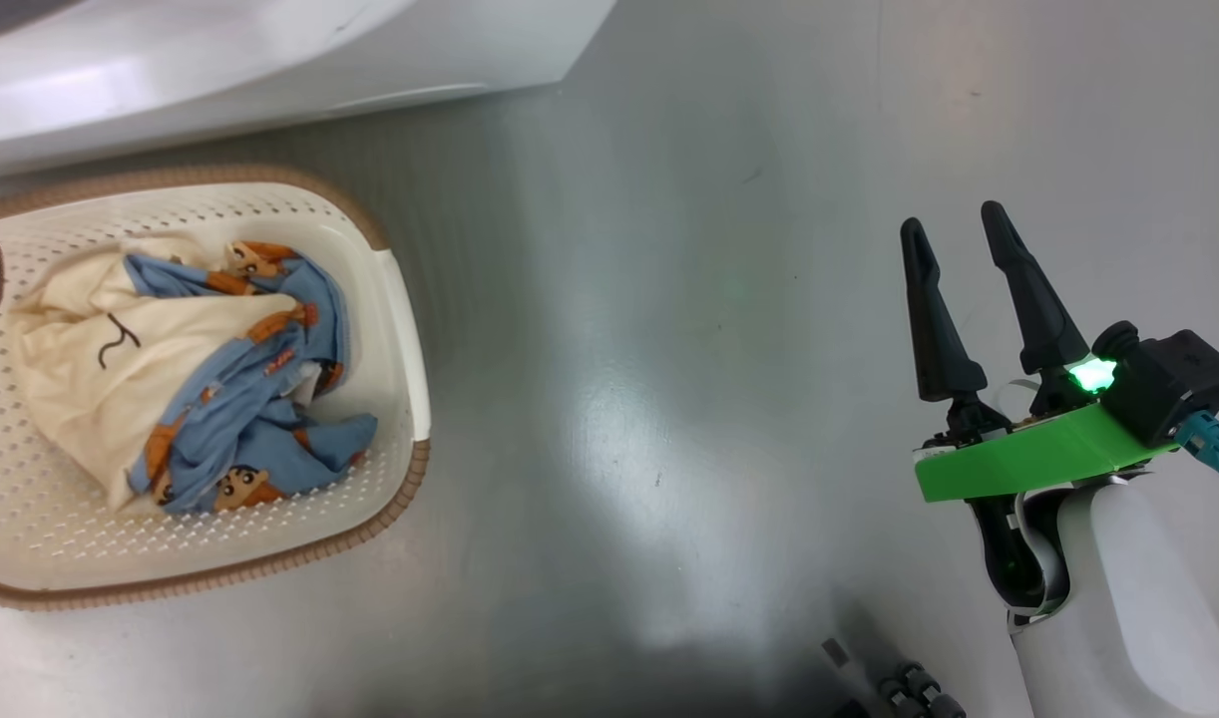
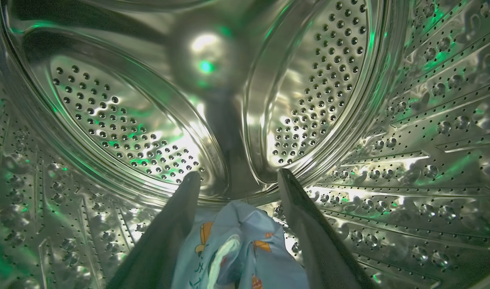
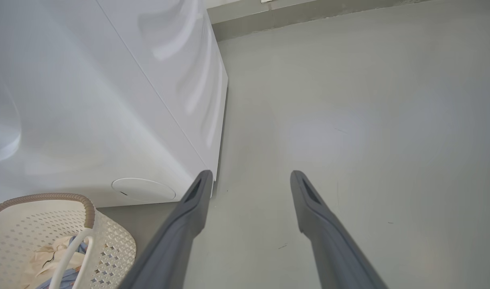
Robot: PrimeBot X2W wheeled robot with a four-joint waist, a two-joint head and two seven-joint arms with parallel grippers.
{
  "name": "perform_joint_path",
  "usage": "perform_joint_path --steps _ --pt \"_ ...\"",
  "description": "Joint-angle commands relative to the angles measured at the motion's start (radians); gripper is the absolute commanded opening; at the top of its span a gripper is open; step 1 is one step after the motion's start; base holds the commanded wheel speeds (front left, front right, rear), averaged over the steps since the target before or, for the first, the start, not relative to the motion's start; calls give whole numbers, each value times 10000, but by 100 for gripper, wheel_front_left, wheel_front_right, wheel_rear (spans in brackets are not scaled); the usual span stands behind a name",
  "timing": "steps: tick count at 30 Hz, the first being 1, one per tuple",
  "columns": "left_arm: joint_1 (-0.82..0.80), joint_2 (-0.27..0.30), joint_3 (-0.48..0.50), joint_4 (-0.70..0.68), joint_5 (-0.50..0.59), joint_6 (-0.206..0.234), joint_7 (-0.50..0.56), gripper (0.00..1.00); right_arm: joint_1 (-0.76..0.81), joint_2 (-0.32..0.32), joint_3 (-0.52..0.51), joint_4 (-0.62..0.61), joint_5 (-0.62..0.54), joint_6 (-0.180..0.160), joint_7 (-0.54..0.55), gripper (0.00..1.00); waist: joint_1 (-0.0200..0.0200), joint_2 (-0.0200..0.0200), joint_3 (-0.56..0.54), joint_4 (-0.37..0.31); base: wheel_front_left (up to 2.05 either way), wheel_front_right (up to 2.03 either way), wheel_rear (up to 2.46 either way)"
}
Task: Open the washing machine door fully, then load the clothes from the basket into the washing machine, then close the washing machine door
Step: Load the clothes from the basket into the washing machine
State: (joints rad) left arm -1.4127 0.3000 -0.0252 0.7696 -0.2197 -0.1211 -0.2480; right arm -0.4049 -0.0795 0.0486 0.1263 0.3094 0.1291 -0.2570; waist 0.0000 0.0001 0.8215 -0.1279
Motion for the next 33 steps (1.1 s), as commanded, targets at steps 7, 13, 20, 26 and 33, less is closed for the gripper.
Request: perform_joint_path --steps 7,13,20,26,33 --pt "952 69 34 -593 -39 445 -91 100 532 0 118 -141 -84 16 -48 100 0 -1 -339 154 0 0 0" --pt "1617 -85 59 -1088 -101 610 -119 100 616 -12 82 -129 -101 16 -48 100 0 -1 -550 201 0 0 0" --pt "2549 -434 -23 -2029 -123 832 -131 100 728 -24 41 -104 -119 16 -48 100 0 -1 -773 281 0 0 0" --pt "3326 -651 -88 -2895 -107 1023 -134 100 792 -21 50 -85 -130 16 -48 100 0 -1 -895 322 0 0 0" --pt "4347 -784 -105 -4003 -150 1233 -136 100 862 -53 0 -97 -128 16 -48 100 0 -1 -1001 402 0 0 0"
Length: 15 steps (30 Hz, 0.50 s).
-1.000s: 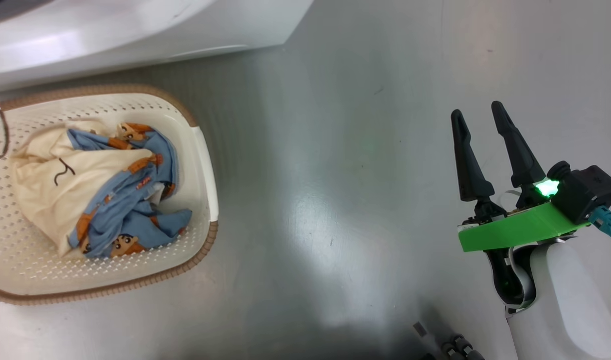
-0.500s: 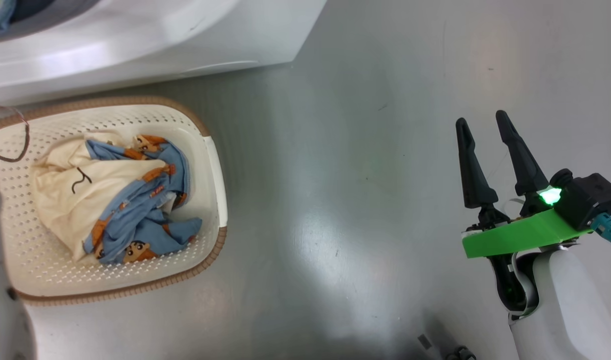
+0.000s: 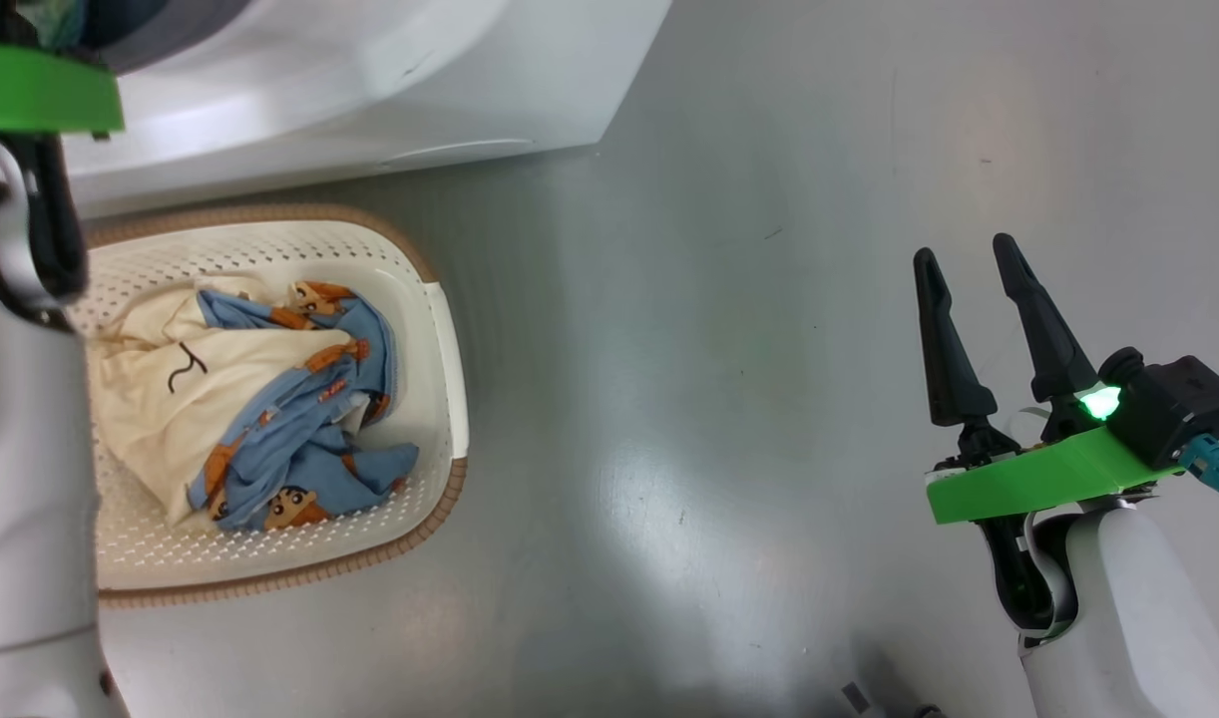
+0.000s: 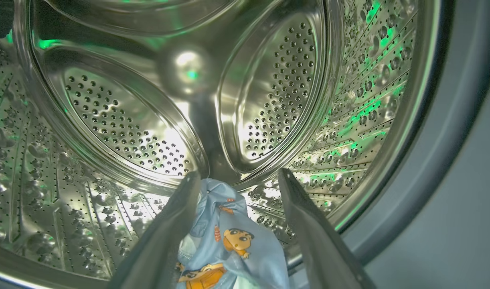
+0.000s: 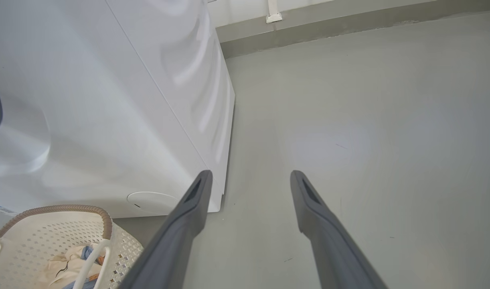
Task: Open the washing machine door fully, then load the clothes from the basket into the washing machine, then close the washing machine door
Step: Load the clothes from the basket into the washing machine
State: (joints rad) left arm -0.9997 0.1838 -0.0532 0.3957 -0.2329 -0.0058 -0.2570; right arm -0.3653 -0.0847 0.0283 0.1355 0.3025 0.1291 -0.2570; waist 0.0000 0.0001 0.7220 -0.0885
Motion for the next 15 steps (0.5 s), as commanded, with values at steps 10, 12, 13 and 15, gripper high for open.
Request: perform_joint_path --steps 10,12,13,15 --pt "1714 211 253 -1554 -140 370 -46 100 505 -35 173 -190 -60 16 -48 100 0 -1 -83 107 0 0 0" --pt "2041 189 281 -1847 -123 419 -46 100 511 -45 166 -189 -59 16 -48 100 0 -1 -92 121 0 0 0" --pt "2202 151 324 -1978 -156 445 -46 100 513 -47 163 -190 -59 16 -48 100 0 -1 -96 128 0 0 0" --pt "2536 85 362 -2224 -173 471 -46 100 518 -54 156 -190 -58 16 -48 100 0 -1 -105 145 0 0 0"
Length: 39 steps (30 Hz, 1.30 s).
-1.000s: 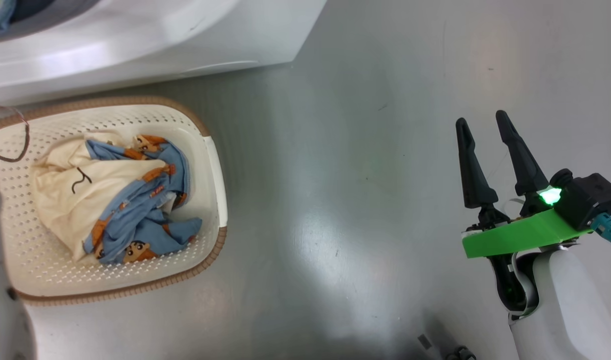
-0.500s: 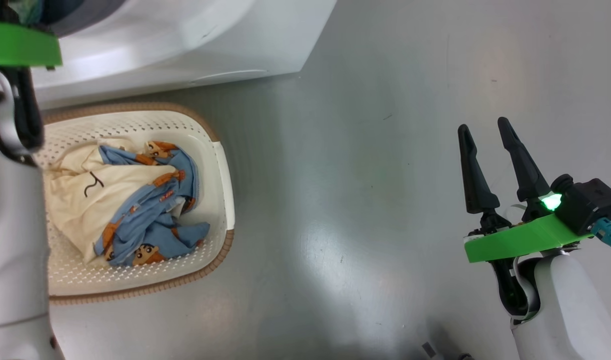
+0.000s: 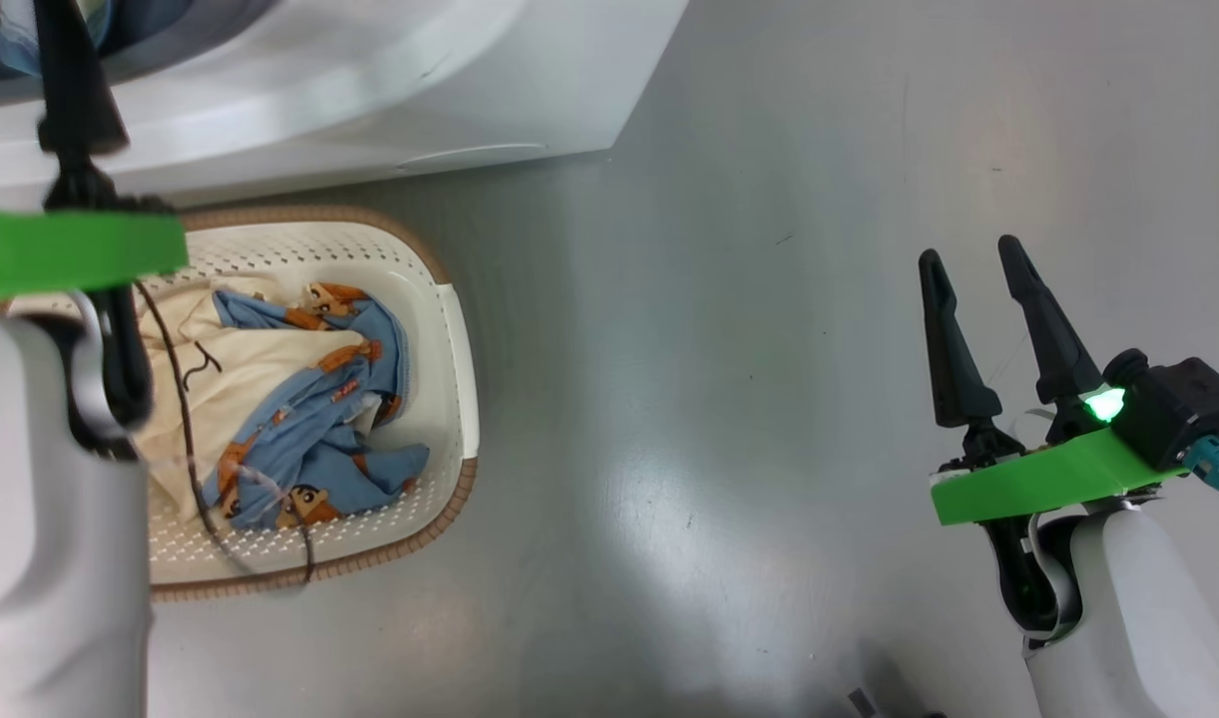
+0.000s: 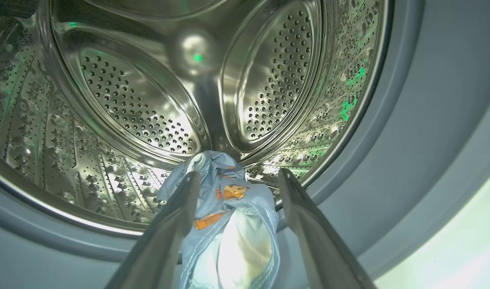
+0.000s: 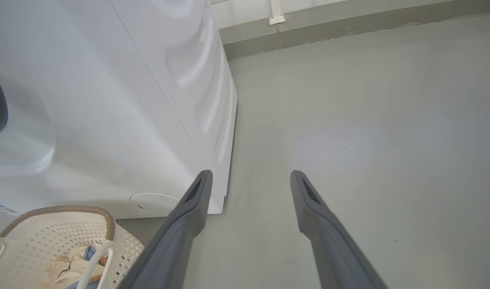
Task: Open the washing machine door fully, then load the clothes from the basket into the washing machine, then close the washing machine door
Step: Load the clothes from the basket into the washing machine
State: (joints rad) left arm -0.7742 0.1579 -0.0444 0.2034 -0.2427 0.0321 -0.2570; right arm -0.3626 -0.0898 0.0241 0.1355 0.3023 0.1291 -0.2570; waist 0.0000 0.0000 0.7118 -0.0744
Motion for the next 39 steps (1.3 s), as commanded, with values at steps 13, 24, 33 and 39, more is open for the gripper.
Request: perform_joint_path --steps 13,24,33,39 --pt "2413 -41 837 -1726 155 362 -47 100 463 -34 286 -152 -42 16 -48 100 0 0 -53 -5 0 0 0" --pt "3891 -438 1071 -1923 470 334 -47 100 450 -49 352 -136 -35 16 -48 100 0 0 -54 -35 0 0 0" --pt "4876 -768 1099 -1695 575 206 -47 100 419 -62 416 -98 26 16 -48 100 0 0 -33 -30 0 0 0" --pt "5355 -889 1106 -1427 686 203 -47 100 407 -86 465 -53 32 16 -48 100 0 0 -42 -11 0 0 0"
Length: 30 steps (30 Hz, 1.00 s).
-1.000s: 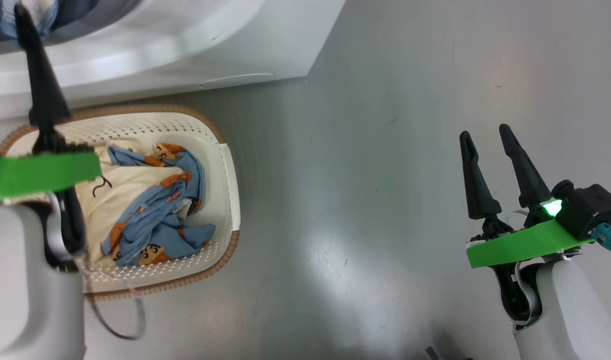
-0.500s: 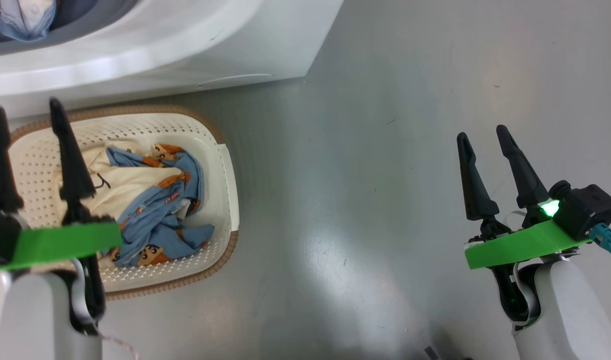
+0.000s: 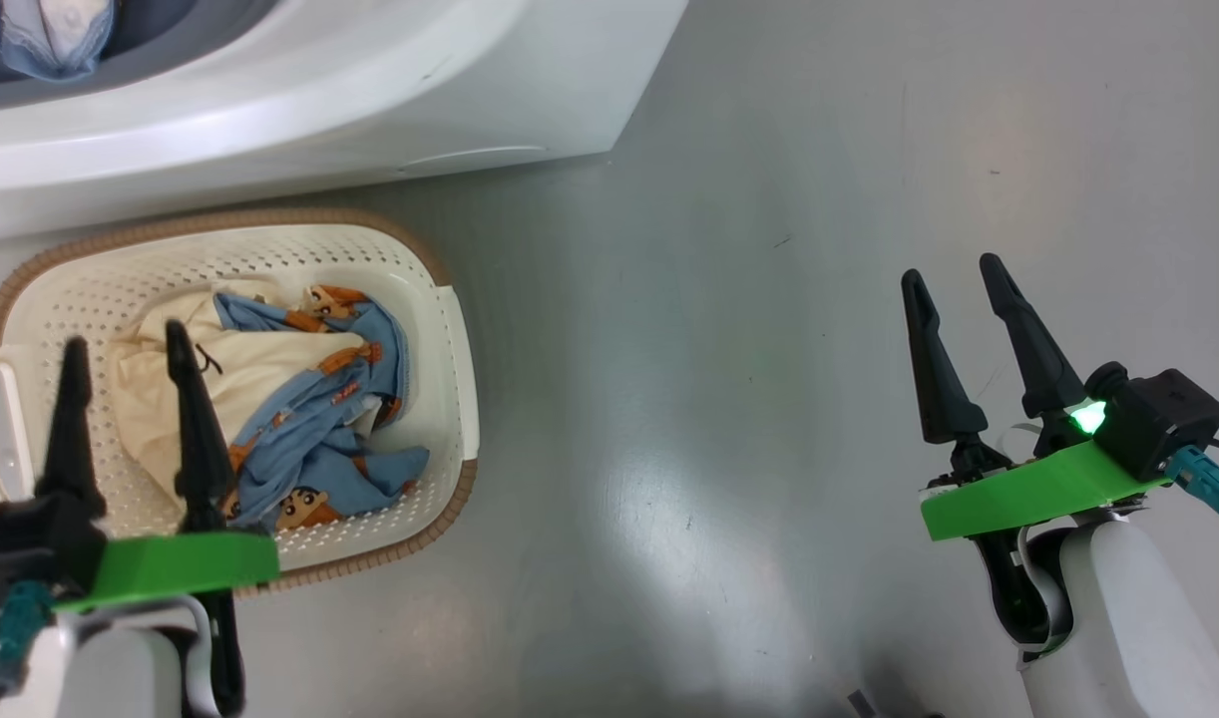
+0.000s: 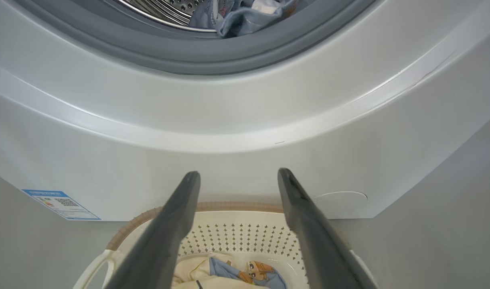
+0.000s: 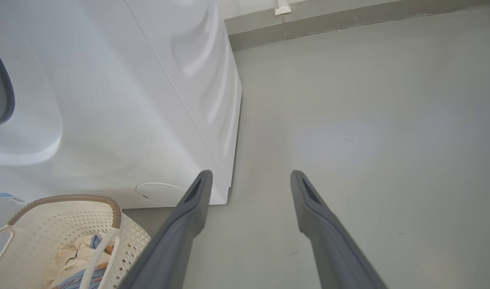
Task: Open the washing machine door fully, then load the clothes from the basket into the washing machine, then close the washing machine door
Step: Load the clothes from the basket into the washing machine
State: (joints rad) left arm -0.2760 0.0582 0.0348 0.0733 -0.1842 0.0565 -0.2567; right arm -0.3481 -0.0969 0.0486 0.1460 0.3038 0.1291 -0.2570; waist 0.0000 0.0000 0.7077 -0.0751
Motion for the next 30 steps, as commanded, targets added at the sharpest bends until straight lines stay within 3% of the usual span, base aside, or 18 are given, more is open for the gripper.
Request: perform_joint_path --steps 1,30 --pt "457 92 305 -73 101 -58 -51 100 260 -24 225 -154 6 16 -48 100 0 0 -3 0 0 0 0" --pt "1947 -75 268 704 -66 44 -51 100 284 -42 243 -51 -12 16 -48 100 0 0 -128 -14 0 0 0"
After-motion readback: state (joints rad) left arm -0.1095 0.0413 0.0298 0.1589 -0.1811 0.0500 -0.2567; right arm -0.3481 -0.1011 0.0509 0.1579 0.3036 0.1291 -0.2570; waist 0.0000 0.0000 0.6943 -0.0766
